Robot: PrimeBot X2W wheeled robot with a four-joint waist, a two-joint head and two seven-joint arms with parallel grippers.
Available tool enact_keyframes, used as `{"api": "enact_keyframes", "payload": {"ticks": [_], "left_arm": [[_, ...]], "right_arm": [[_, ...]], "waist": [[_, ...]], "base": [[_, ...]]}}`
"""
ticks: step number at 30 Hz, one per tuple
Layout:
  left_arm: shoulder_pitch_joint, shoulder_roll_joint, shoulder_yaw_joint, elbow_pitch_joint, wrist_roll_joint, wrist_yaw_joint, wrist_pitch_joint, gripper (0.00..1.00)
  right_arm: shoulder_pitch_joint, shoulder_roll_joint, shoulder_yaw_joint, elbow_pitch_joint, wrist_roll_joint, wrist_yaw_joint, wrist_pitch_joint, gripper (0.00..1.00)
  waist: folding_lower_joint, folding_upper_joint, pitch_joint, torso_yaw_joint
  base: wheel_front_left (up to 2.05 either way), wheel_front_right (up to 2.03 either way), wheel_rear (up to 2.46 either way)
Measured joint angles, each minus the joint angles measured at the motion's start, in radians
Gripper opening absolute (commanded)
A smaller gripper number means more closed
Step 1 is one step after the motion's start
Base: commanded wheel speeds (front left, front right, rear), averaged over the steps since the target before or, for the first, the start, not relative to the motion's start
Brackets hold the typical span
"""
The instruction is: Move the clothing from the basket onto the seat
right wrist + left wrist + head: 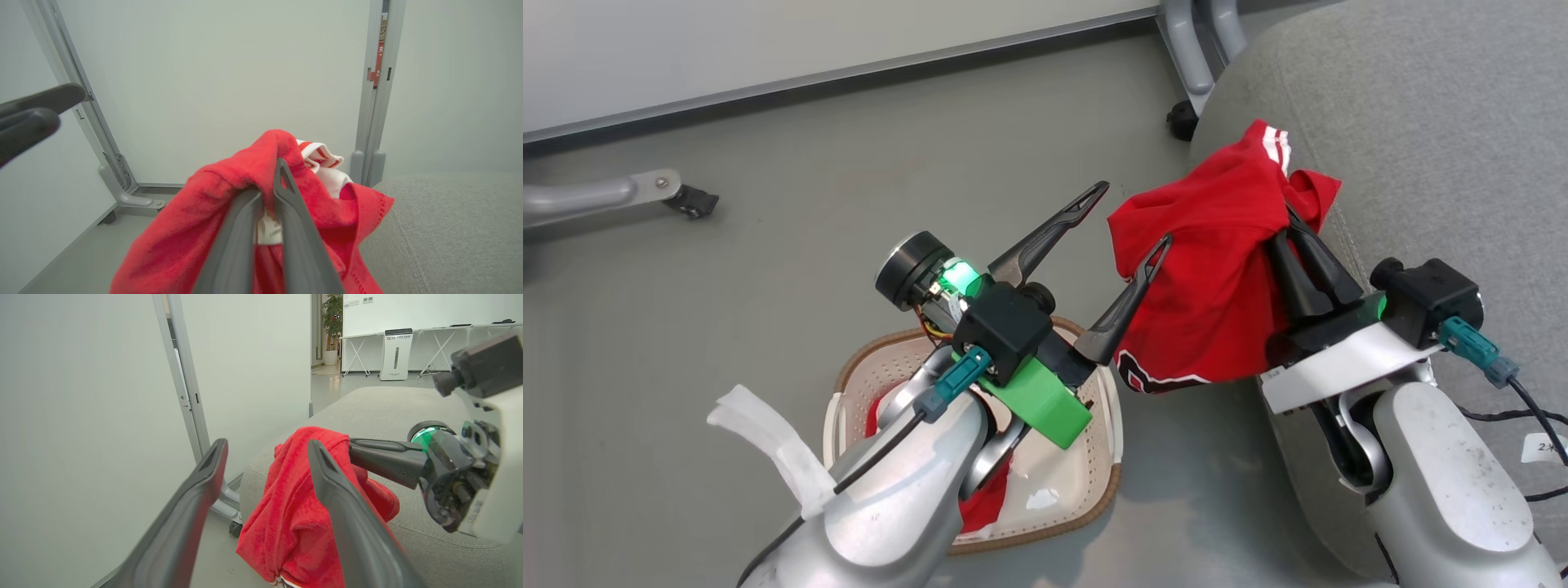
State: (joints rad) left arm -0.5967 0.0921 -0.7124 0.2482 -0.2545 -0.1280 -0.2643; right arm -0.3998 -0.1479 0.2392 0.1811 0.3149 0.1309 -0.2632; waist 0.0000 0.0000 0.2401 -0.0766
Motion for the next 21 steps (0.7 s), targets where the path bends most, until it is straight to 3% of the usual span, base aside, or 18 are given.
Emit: {"api": "enact_keyframes", "payload": {"ticks": [21], "left_arm": [[-0.042, 0.035, -0.041, 0.036, -0.003, 0.000, 0.000, 1.00]], "right_arm": [[0.086, 0.042, -0.209, -0.077, -0.003, 0.000, 0.000, 0.00]], "waist": [[0.0000, 0.0000, 0.056, -0.201]], "base": [[0.00, 0.00, 0.00]]}}
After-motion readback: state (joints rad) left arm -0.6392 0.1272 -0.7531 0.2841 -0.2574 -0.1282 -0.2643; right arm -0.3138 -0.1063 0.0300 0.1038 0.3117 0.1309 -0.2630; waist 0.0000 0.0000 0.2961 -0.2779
